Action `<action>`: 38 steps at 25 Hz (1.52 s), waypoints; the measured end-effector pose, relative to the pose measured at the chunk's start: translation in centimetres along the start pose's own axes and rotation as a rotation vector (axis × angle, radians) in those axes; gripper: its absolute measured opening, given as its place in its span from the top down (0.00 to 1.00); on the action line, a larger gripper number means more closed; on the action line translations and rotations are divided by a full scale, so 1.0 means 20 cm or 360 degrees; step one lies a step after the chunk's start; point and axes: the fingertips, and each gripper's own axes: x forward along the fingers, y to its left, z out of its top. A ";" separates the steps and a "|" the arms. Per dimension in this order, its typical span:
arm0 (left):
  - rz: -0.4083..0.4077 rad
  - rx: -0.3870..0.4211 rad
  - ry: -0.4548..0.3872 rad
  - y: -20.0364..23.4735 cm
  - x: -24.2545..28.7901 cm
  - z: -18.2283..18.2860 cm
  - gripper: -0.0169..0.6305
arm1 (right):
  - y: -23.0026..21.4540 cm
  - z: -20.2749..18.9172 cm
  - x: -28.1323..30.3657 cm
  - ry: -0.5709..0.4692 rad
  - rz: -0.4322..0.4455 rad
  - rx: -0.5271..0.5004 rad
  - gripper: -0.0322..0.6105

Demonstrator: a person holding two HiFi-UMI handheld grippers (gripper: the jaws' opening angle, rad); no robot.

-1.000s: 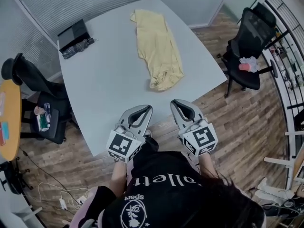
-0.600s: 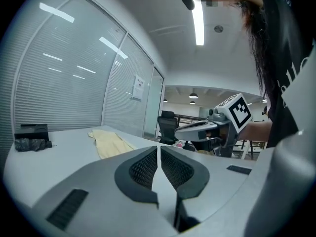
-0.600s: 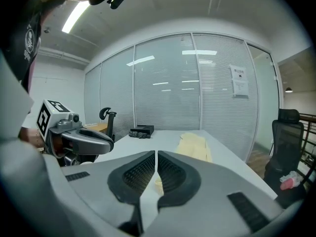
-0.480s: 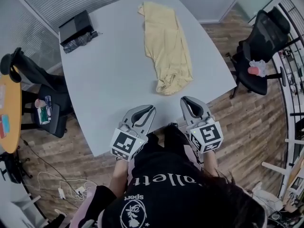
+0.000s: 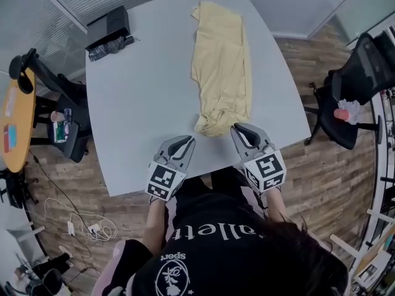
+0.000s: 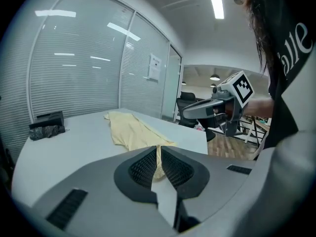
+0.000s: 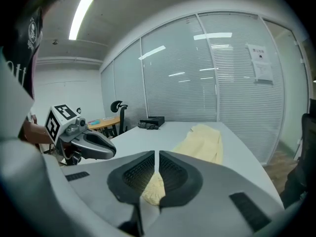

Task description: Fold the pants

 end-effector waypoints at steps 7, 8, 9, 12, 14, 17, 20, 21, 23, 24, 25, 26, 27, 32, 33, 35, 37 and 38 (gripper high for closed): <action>0.0051 0.0006 0.0153 0.03 0.22 -0.11 0.65 | -0.16 -0.19 0.16 0.0158 0.0227 -0.0095 0.90; 0.0046 0.0000 0.0186 0.03 0.25 -0.14 0.61 | -0.17 -0.23 0.18 0.0194 0.0259 -0.0103 0.88; 0.0047 -0.0002 0.0216 0.03 0.28 -0.16 0.61 | -0.19 -0.28 0.21 0.0231 0.0296 -0.0114 0.83; 0.0066 0.0000 0.0336 0.04 0.37 -0.26 0.59 | -0.22 -0.41 0.27 0.0355 0.0396 -0.0193 0.68; 0.0074 -0.0008 0.0427 0.05 0.41 -0.34 0.56 | -0.23 -0.50 0.30 0.0441 0.0447 -0.0265 0.63; 0.0082 -0.0002 0.0506 0.06 0.48 -0.43 0.55 | -0.24 -0.60 0.35 0.0538 0.0505 -0.0335 0.59; 0.0099 0.0034 0.0530 0.06 0.53 -0.45 0.54 | -0.24 -0.68 0.40 0.0596 0.0551 -0.0336 0.59; 0.0100 0.0047 0.0538 0.06 0.54 -0.46 0.54 | -0.24 -0.69 0.41 0.0612 0.0565 -0.0333 0.59; 0.0090 0.0077 0.0556 0.05 0.55 -0.46 0.54 | -0.23 -0.73 0.43 0.0643 0.0574 -0.0334 0.59; 0.0078 0.0094 0.0571 0.04 0.56 -0.47 0.54 | -0.22 -0.74 0.44 0.0654 0.0563 -0.0340 0.59; 0.0061 0.0114 0.0591 0.02 0.57 -0.48 0.54 | -0.23 -0.75 0.45 0.0662 0.0544 -0.0350 0.60; 0.0040 0.0139 0.0615 0.00 0.58 -0.50 0.54 | -0.23 -0.77 0.45 0.0668 0.0525 -0.0359 0.62; 0.0016 0.0171 0.0641 -0.02 0.59 -0.51 0.54 | -0.23 -0.78 0.45 0.0670 0.0510 -0.0359 0.68; -0.0044 0.0377 0.0750 -0.08 0.64 -0.57 0.55 | -0.20 -0.74 0.43 0.0650 0.0440 -0.0227 0.86; -0.0058 0.0401 0.0750 -0.08 0.63 -0.57 0.58 | -0.20 -0.73 0.42 0.0642 0.0425 -0.0210 0.87; -0.0090 0.0449 0.0725 -0.09 0.62 -0.54 0.65 | -0.20 -0.70 0.40 0.0605 0.0401 -0.0179 0.87; -0.0112 0.0506 0.0684 -0.11 0.60 -0.51 0.73 | -0.21 -0.68 0.37 0.0565 0.0377 -0.0139 0.88; -0.0123 0.0531 0.0660 -0.12 0.59 -0.49 0.73 | -0.21 -0.66 0.35 0.0548 0.0364 -0.0112 0.88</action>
